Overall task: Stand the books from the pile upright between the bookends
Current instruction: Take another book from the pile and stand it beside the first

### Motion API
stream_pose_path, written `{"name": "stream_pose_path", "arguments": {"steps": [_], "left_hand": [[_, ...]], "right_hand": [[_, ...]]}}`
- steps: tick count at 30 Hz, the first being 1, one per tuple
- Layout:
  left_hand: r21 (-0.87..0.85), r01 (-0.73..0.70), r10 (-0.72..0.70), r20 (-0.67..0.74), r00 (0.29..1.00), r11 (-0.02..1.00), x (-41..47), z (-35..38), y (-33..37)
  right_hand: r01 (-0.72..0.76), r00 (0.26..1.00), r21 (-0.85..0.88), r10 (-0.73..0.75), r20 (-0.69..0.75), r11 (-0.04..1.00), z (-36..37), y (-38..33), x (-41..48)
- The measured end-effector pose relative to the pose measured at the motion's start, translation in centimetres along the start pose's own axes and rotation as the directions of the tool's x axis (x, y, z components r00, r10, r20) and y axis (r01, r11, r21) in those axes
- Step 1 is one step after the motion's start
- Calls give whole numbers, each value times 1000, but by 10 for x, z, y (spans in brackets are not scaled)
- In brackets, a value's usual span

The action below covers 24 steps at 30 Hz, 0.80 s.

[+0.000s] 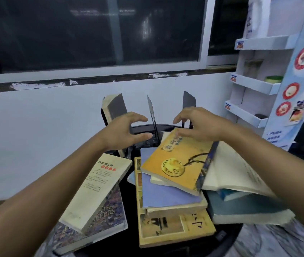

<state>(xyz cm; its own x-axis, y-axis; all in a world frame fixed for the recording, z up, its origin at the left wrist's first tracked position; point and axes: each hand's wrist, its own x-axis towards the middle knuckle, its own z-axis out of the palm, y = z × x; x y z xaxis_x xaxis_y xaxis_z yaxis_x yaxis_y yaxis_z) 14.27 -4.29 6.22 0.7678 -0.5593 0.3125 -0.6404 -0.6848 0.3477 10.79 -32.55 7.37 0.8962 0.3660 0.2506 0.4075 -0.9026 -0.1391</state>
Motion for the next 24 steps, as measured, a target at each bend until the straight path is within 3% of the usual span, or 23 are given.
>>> {"name": "stream_pose_path", "arguments": {"steps": [12, 18, 24], "left_hand": [[-59, 60, -48, 191, 981, 996, 22, 40, 24], [-40, 65, -56, 191, 980, 997, 22, 49, 28], [-52, 90, -79, 181, 980, 995, 19, 47, 28]], "right_hand": [[-182, 983, -44, 181, -33, 982, -7, 46, -93], [-281, 960, -15, 281, -16, 960, -3, 42, -101], [-263, 964, 3, 262, 33, 965, 5, 39, -95]]}}
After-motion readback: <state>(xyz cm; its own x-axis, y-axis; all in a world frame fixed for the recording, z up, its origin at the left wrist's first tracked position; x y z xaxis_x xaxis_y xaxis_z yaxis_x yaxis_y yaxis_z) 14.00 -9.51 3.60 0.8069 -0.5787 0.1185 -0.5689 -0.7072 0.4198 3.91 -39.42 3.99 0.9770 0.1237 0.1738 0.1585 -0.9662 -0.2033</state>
